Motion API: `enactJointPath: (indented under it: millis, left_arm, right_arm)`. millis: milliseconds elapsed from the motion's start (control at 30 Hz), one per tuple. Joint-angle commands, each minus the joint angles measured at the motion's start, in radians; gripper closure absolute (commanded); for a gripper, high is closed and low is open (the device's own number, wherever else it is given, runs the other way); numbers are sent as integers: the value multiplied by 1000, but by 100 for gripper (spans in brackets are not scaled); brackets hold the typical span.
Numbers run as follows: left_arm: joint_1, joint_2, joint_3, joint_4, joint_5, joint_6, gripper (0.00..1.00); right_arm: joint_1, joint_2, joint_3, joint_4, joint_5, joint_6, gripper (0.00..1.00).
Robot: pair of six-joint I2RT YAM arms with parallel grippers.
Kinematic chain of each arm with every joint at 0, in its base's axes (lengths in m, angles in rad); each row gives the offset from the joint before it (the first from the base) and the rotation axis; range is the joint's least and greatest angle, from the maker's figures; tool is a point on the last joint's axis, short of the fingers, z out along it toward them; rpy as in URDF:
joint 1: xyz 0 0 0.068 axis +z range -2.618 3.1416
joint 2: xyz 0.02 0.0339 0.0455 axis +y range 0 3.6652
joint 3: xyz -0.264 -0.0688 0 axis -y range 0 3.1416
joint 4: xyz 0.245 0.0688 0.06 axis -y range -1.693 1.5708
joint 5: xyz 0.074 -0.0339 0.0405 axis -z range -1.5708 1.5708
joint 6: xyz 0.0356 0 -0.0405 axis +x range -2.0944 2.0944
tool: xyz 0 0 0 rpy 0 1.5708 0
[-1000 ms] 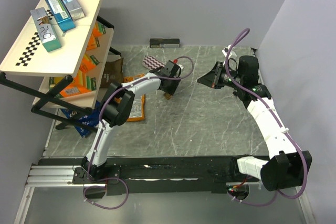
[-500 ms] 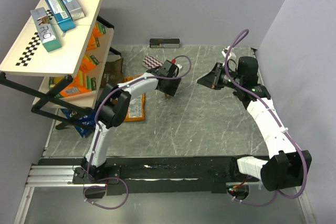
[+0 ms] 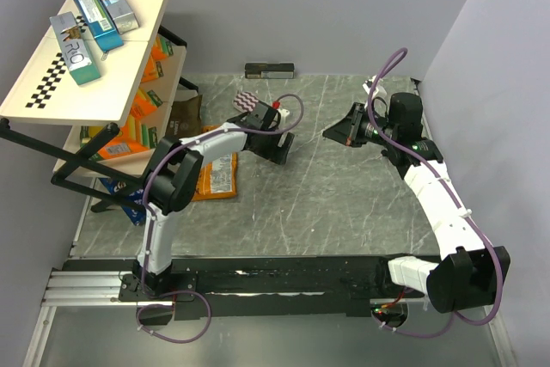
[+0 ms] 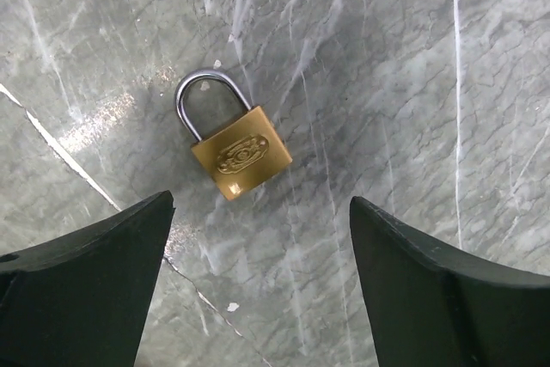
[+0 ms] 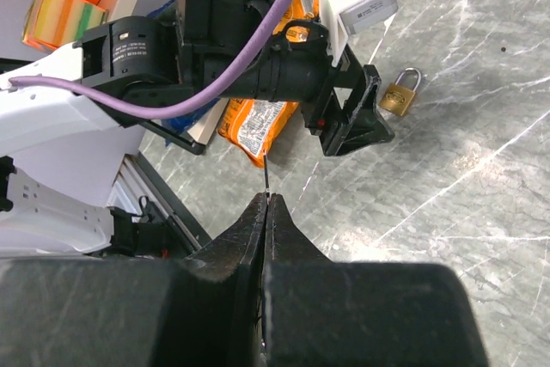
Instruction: Unlock with the key
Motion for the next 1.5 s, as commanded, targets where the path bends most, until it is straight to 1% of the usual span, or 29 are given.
enactJointPath:
  millis: [0,100,233,433,567,667,733,767,833,933,1033,1233,1300,1367,1400,1433,1467]
  left_arm:
    - [-4,-24,12,17,-8,34,13]
    - [-2,5,42,8,-19,8,16]
    - [-1,54,116,-55,-65,-52,21]
    - [-1,73,139,-37,-2,-118,25]
    - [-1,99,174,-103,-32,-181,30]
    - [-4,97,161,-106,-62,-192,30]
    - [-8,103,162,-117,-106,-189,32]
    - [-16,111,177,-129,-126,-182,34]
    - [-27,145,202,-184,-199,-169,35]
    - [-36,178,233,-213,-242,-159,36]
    - [-48,183,227,-187,-255,-149,36]
    - [-53,234,293,-225,-253,-159,37]
    - [-56,251,302,-235,-255,-162,39]
    - [-59,266,293,-224,-247,-156,43]
    - [-61,271,284,-216,-247,-153,47]
    - [-61,278,276,-219,-247,-155,56]
    - [-61,292,277,-232,-249,-158,61]
  right_arm:
    - [-2,-17,0,32,-1,-4,100]
    - [-2,-17,2,29,1,-4,100]
    - [-2,-13,8,27,2,-7,100]
    - [-2,-11,5,30,4,-7,100]
    - [0,-13,2,32,5,-5,100]
    - [-2,-13,-4,39,5,-4,100]
    - [-2,-13,-9,45,4,-1,100]
    - [-3,-11,-10,48,1,1,100]
    - [-2,-11,-15,52,-1,2,100]
    - [-3,-16,-18,53,1,1,100]
    - [-2,-22,-26,55,1,1,100]
    - [-2,-33,-36,59,7,4,100]
    - [-2,-34,-41,62,7,4,100]
    - [-2,-34,-44,62,10,1,100]
    - [-2,-36,-45,59,12,-1,100]
    - [-2,-36,-47,59,12,-4,100]
    - [0,-36,-46,56,15,-7,100]
